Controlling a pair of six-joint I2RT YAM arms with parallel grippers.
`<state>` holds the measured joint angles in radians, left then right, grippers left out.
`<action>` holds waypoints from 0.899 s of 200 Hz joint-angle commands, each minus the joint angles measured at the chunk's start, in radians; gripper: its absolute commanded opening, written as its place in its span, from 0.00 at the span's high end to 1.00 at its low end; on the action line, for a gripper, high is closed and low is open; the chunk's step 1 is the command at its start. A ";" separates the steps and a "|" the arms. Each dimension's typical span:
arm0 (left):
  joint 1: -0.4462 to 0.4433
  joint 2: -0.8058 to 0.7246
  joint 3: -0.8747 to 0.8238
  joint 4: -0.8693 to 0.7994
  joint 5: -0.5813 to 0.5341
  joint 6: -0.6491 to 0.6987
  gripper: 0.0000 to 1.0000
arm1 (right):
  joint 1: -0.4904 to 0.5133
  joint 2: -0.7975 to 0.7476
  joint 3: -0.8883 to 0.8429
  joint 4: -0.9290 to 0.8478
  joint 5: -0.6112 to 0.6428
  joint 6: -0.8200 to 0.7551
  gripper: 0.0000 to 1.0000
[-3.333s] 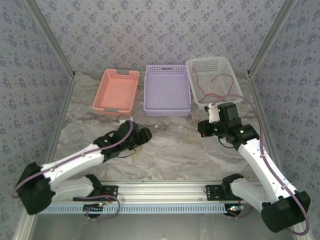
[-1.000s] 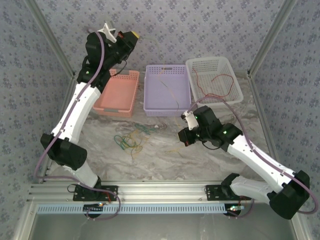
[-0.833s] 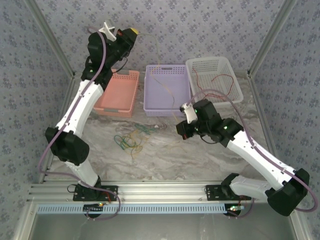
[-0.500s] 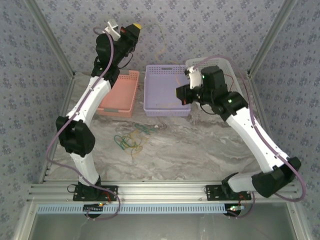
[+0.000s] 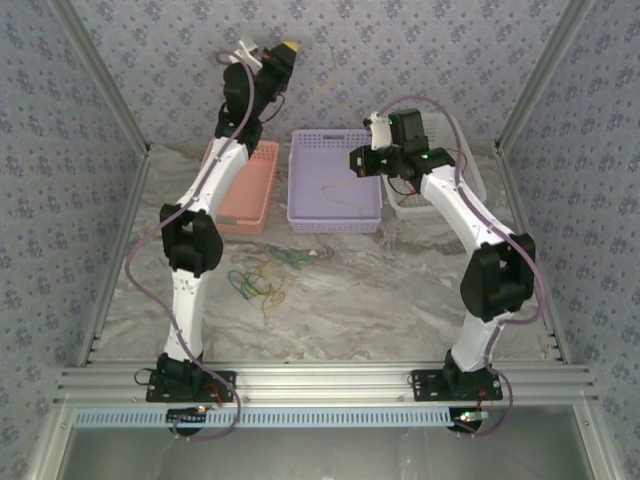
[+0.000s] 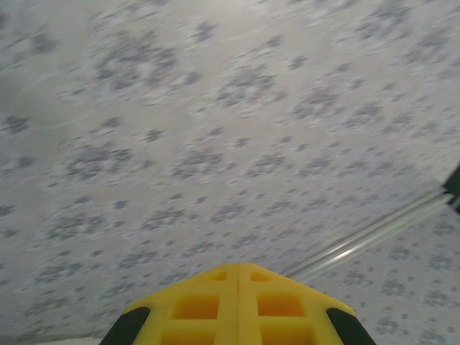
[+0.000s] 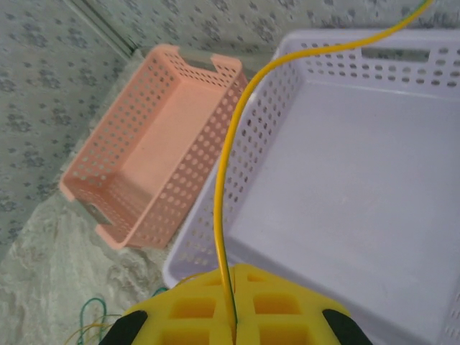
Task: Untangle the cables
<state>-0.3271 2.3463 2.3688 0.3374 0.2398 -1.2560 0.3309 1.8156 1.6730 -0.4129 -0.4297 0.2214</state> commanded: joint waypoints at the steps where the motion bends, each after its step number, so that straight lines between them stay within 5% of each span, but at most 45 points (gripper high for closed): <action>1: 0.007 0.081 0.037 -0.023 0.014 0.029 1.00 | -0.007 0.091 0.025 0.039 -0.030 0.017 1.00; 67: -0.010 0.208 0.031 -0.189 0.042 0.133 1.00 | -0.004 0.235 0.022 -0.006 0.038 0.044 1.00; 122: -0.047 0.222 0.020 -0.373 -0.039 0.245 1.00 | -0.002 0.254 0.014 -0.043 0.108 0.079 1.00; 180: -0.061 0.257 0.050 -0.442 -0.041 0.256 1.00 | 0.012 0.205 -0.017 -0.034 0.149 0.063 0.60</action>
<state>-0.3878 2.5759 2.3817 -0.0650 0.2146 -1.0286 0.3313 2.0506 1.6737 -0.4381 -0.3218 0.2897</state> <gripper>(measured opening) 0.042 0.353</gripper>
